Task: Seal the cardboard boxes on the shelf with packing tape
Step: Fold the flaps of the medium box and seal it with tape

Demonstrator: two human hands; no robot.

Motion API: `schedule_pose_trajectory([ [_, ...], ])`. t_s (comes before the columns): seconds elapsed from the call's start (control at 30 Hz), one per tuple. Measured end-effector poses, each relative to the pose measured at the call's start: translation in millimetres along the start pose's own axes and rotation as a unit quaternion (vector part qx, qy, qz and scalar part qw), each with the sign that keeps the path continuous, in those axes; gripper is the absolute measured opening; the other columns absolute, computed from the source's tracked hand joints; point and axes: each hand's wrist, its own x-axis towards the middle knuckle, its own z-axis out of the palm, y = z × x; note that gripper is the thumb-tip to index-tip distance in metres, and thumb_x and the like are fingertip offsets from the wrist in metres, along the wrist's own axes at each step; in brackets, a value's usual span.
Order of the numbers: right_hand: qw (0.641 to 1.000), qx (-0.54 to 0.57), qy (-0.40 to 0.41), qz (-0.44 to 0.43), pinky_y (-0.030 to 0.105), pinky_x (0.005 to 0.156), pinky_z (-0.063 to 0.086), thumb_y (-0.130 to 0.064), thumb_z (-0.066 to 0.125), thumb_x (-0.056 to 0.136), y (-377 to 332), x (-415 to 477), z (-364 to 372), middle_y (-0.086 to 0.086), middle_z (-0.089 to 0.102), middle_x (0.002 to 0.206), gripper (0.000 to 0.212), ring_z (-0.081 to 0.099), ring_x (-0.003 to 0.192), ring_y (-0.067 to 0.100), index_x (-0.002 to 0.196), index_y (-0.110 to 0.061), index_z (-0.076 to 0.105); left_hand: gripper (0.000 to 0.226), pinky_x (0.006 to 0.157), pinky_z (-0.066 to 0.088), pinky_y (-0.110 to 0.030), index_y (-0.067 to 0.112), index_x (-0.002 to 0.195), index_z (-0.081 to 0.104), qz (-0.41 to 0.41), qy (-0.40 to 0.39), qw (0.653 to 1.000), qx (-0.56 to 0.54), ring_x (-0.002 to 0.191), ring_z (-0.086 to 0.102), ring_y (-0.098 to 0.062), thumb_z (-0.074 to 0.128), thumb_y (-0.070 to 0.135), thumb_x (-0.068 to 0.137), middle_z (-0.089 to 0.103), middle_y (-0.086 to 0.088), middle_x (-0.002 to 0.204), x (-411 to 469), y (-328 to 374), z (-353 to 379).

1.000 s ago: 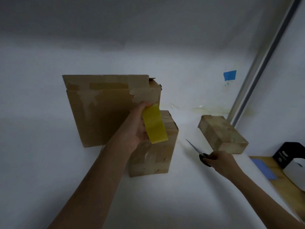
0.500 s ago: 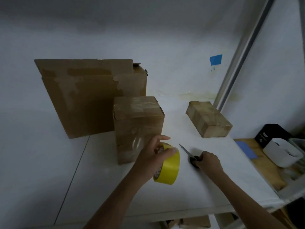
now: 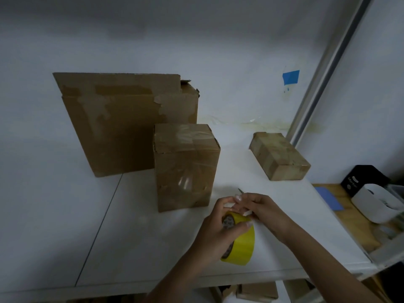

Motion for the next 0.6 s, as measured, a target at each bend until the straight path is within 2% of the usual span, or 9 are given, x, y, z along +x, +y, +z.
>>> schedule_pose_trajectory([
  [0.07,1.000,0.010,-0.011,-0.003,0.042,0.088,0.056,-0.029,0.073,0.083,1.9,0.9,-0.1,0.018,0.072,0.099,0.028,0.069,0.097,0.032,0.099,-0.006,0.074,0.051,0.092,0.048,-0.022,0.057,0.122,0.046,0.004,0.000,1.000,0.005,0.110,0.059,0.006,0.070,0.046,0.077,0.064,0.023,0.117,-1.0,-2.4,2.3],
  [0.17,1.000,0.006,-0.012,-0.006,0.046,0.090,0.053,-0.018,0.076,0.082,6.2,1.4,-1.2,0.023,0.071,0.099,0.022,0.069,0.098,0.033,0.099,-0.005,0.074,0.058,0.094,0.047,-0.022,0.063,0.125,0.041,0.003,0.002,1.000,0.011,0.113,0.058,0.006,0.070,0.050,0.077,0.063,0.024,0.121,-3.8,-4.4,5.7],
  [0.27,1.000,0.008,-0.016,-0.011,0.034,0.076,0.055,-0.014,0.076,0.081,7.5,0.2,-2.5,0.018,0.071,0.086,0.017,0.068,0.083,0.024,0.094,-0.002,0.074,0.071,0.100,0.046,-0.025,0.062,0.133,0.035,-0.008,0.003,1.000,0.013,0.118,0.056,0.003,0.068,0.059,0.071,0.060,0.022,0.128,-6.1,-7.3,7.8],
  [0.37,1.000,0.006,-0.018,-0.013,0.020,0.064,0.050,-0.013,0.076,0.081,11.4,0.9,-0.8,0.008,0.071,0.077,0.015,0.066,0.073,0.013,0.091,-0.002,0.075,0.069,0.098,0.048,-0.027,0.065,0.130,0.036,-0.020,0.006,1.000,0.011,0.114,0.060,-0.001,0.069,0.060,0.070,0.064,0.016,0.124,-8.5,-10.9,10.2],
  [0.5,1.000,-0.012,-0.008,-0.014,0.028,0.069,0.048,-0.014,0.080,0.076,28.2,4.1,3.0,0.015,0.072,0.077,0.011,0.066,0.074,0.018,0.083,-0.005,0.078,0.065,0.105,0.046,-0.040,0.066,0.123,0.043,-0.068,0.031,0.996,-0.042,0.114,0.062,-0.011,0.072,0.068,0.064,0.066,0.002,0.120,-13.5,-16.7,17.8],
  [0.6,1.000,0.010,-0.016,-0.017,0.025,0.074,0.054,-0.012,0.081,0.066,44.2,1.4,4.8,0.013,0.074,0.078,0.008,0.070,0.076,0.017,0.074,-0.010,0.080,0.060,0.103,0.047,-0.036,0.066,0.118,0.044,-0.099,0.008,0.995,-0.032,0.112,0.062,-0.010,0.071,0.069,0.064,0.064,0.004,0.123,-17.6,-24.0,22.9],
])
